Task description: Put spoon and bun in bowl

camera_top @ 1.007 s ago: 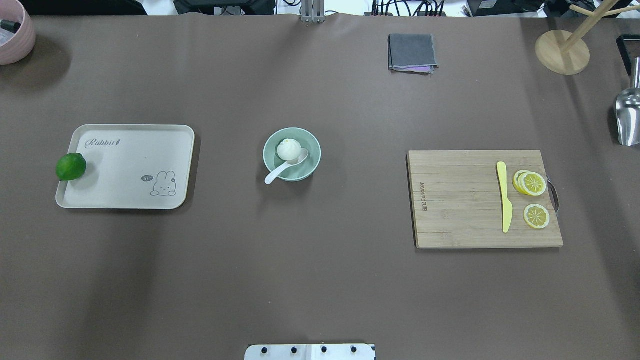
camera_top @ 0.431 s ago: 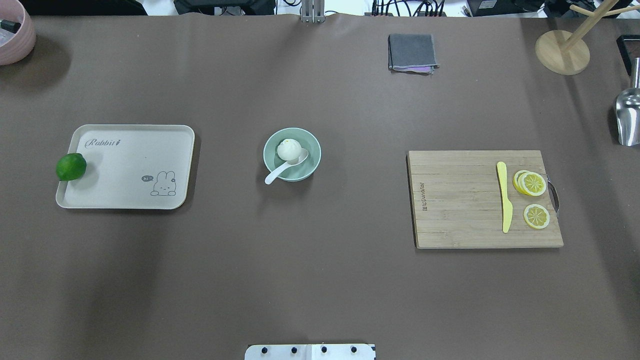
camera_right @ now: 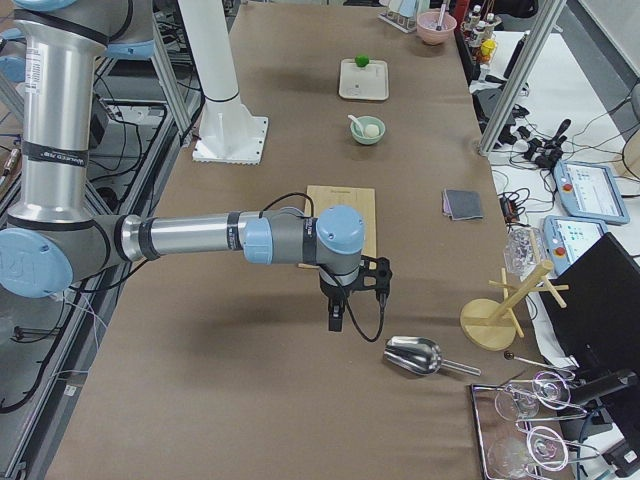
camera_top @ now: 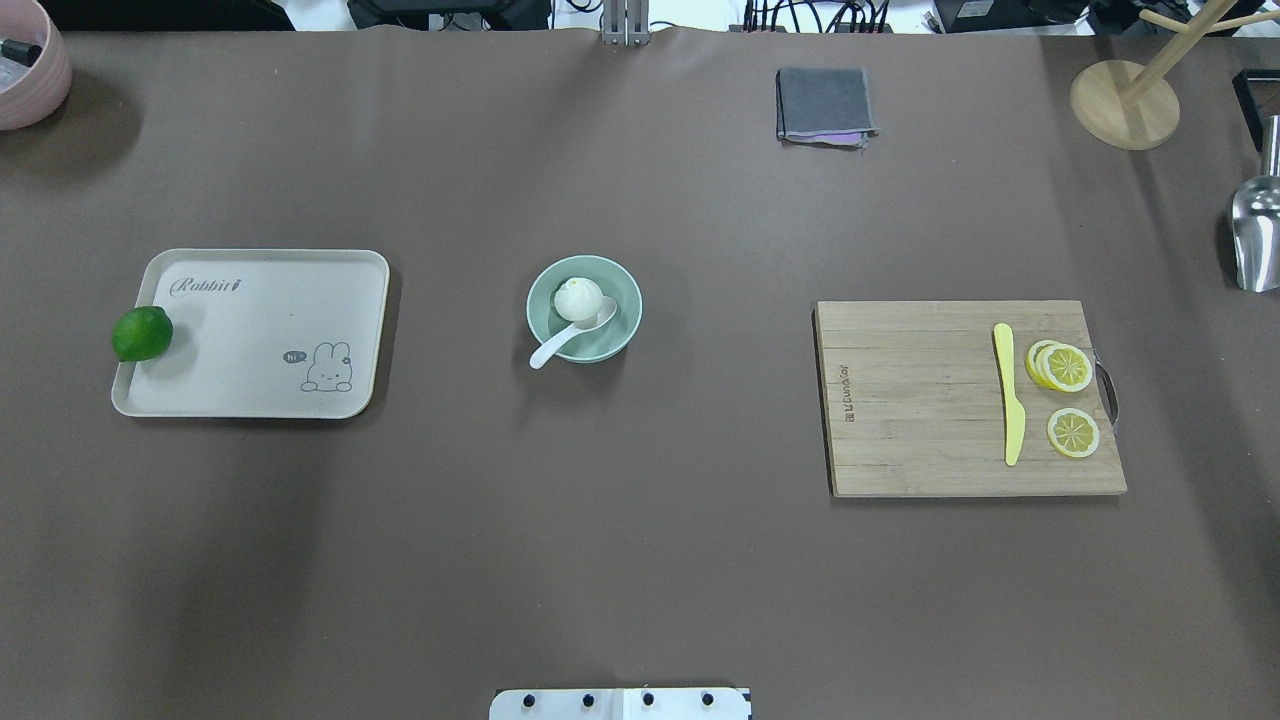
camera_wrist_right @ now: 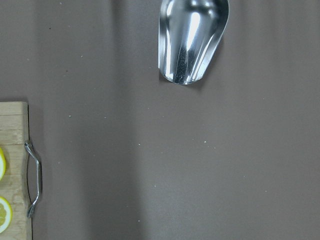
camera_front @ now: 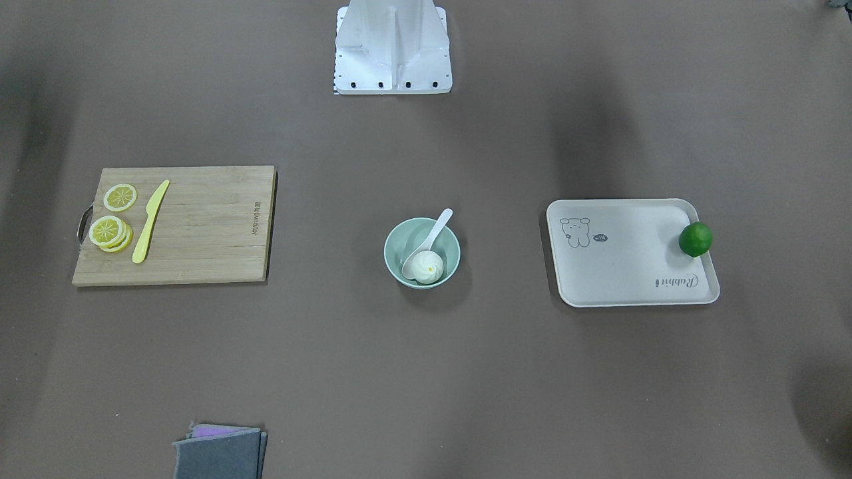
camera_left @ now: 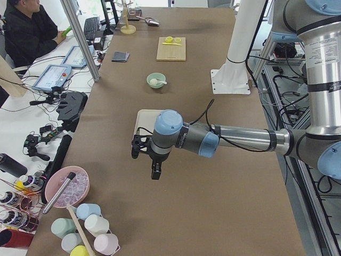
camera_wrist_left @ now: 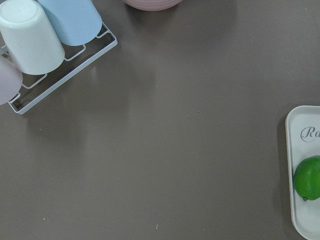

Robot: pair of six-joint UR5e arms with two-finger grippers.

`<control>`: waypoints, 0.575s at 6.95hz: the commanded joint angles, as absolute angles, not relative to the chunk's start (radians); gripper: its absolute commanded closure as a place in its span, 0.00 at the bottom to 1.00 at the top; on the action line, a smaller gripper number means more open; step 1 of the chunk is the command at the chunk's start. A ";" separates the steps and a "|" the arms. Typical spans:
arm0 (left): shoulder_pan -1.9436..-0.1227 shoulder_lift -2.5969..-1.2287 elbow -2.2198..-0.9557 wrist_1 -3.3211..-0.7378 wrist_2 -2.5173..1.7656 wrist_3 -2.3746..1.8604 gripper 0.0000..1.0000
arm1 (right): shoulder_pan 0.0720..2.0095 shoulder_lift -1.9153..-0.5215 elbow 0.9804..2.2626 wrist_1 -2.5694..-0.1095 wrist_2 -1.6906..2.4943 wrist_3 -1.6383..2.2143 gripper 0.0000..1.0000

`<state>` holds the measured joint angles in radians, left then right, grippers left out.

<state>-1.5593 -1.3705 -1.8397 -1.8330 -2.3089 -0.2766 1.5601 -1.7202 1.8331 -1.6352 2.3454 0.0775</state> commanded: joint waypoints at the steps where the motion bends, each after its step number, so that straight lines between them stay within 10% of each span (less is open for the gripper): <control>1: -1.560 -1.374 -1.833 -1.833 -2.309 -0.276 0.02 | 1.559 -1.720 1.833 -1.635 2.345 0.075 0.00; 4: -1.560 -1.376 -1.832 -1.833 -2.309 -0.276 0.02 | 1.559 -1.721 1.832 -1.637 2.352 0.074 0.00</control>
<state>-1.5601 -1.3755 -1.8318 -1.8321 -2.3087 -0.2761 1.5586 -1.7205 1.8330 -1.6366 2.3485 0.0739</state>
